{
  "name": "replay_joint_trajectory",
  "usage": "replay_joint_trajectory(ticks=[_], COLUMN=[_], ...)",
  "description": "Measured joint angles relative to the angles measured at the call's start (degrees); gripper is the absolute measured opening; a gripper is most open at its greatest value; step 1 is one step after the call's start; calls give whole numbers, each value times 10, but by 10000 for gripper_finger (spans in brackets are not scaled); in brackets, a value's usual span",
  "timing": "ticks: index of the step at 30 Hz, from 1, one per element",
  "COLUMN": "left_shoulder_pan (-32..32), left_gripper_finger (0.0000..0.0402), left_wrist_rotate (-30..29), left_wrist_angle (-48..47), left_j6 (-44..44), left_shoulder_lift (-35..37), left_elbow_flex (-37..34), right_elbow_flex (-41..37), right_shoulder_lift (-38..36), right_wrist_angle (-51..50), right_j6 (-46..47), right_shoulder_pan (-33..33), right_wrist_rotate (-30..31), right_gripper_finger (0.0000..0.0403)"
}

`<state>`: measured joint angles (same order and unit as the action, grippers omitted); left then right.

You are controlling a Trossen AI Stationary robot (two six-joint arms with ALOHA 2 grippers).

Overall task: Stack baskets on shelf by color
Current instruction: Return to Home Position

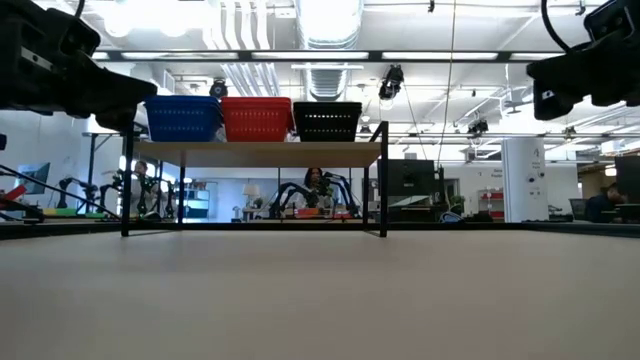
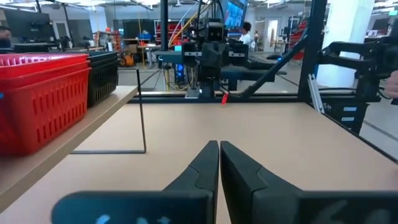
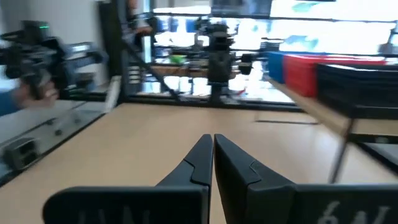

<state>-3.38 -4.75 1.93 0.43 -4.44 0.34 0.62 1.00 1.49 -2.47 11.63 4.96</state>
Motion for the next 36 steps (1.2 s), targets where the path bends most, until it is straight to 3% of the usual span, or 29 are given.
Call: replay_joint_trajectory(ticks=[7,16,21,30,36], left_shoulder_pan=[0,0,0,0,0], left_gripper_finger=[0,0,0,0,0], left_wrist_rotate=[0,1,1,2,2], left_wrist_angle=[1,5,5,6,6], left_j6=[0,0,0,0,0], left_shoulder_lift=[-11,-16,-16,-19,-25], left_elbow_flex=[0,-1,-1,-1,-1], right_elbow_flex=[0,0,0,0,0], right_shoulder_lift=[9,9,9,10,10], right_wrist_angle=[3,-5,-5,1,1], right_j6=[14,40,27,116,115], right_shoulder_pan=[-25,-100,-127,-130,-130], right_wrist_rotate=[23,-24,-20,-18,-18], right_gripper_finger=[8,8,9,9,9])
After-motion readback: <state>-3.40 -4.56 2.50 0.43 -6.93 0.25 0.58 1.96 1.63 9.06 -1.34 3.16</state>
